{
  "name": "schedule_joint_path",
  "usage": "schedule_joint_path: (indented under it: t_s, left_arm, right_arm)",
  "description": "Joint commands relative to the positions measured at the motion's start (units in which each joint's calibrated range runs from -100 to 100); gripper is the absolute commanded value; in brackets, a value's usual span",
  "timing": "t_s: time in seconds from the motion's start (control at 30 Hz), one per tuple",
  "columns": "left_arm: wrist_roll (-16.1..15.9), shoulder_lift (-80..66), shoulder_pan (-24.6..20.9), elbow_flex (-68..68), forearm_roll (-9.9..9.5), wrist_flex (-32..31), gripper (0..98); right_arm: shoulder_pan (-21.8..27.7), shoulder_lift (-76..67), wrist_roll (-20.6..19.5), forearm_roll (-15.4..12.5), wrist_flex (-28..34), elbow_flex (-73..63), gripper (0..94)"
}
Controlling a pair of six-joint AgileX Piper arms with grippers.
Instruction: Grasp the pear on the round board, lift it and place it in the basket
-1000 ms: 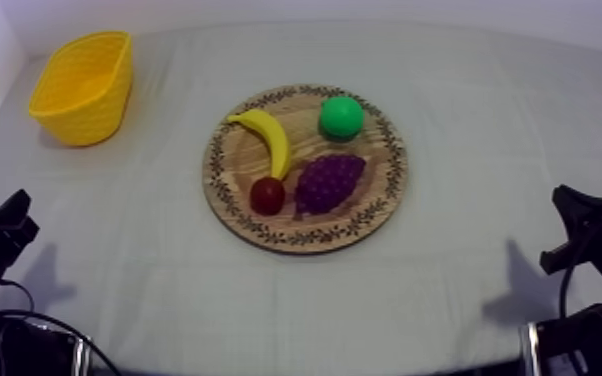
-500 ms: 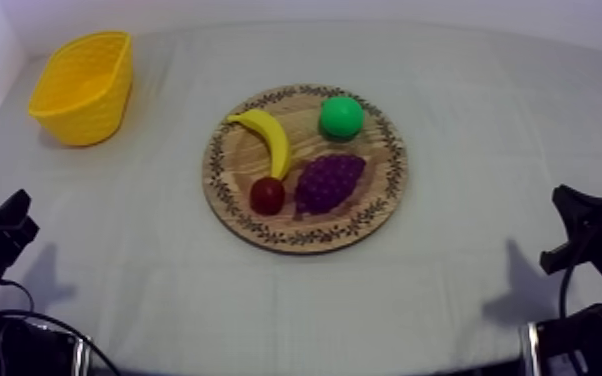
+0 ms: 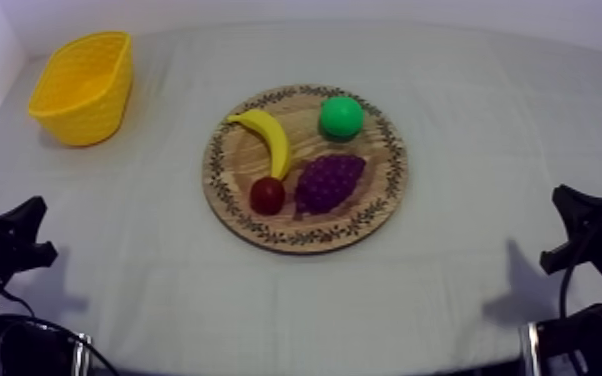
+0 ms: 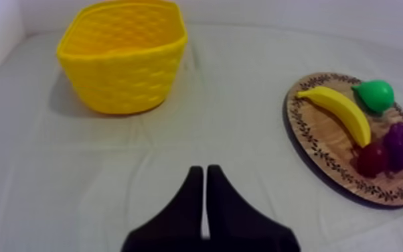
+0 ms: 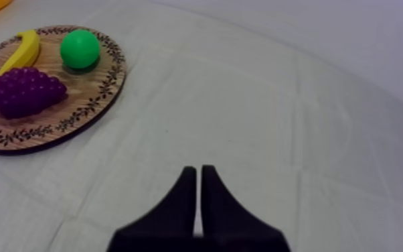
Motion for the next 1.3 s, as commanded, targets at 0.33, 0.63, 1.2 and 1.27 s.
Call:
schedule_joint_path:
  t_s: [0.33, 0.63, 1.2, 1.27]
  left_arm:
    - [-18.23, 14.66, 5.00, -6.43, 13.81, 2.10, 0.0]
    - [-21.23, 26.53, 5.78, -15.70, 17.87, 7.94, 0.0]
    - [-11.42, 56.57, 7.99, -41.93, 16.65, 22.22, 0.0]
    - [-10.26, 60.11, 8.80, -45.67, 16.17, 23.10, 0.0]
  right_arm:
    - [0.01, -0.04, 0.01, -0.01, 0.01, 0.00, 0.4]
    - [0.01, -0.04, 0.01, -0.01, 0.01, 0.00, 0.4]
    - [0.01, -0.04, 0.01, -0.01, 0.01, 0.00, 0.4]
    - [0.01, -0.04, 0.01, -0.01, 0.01, 0.00, 0.4]
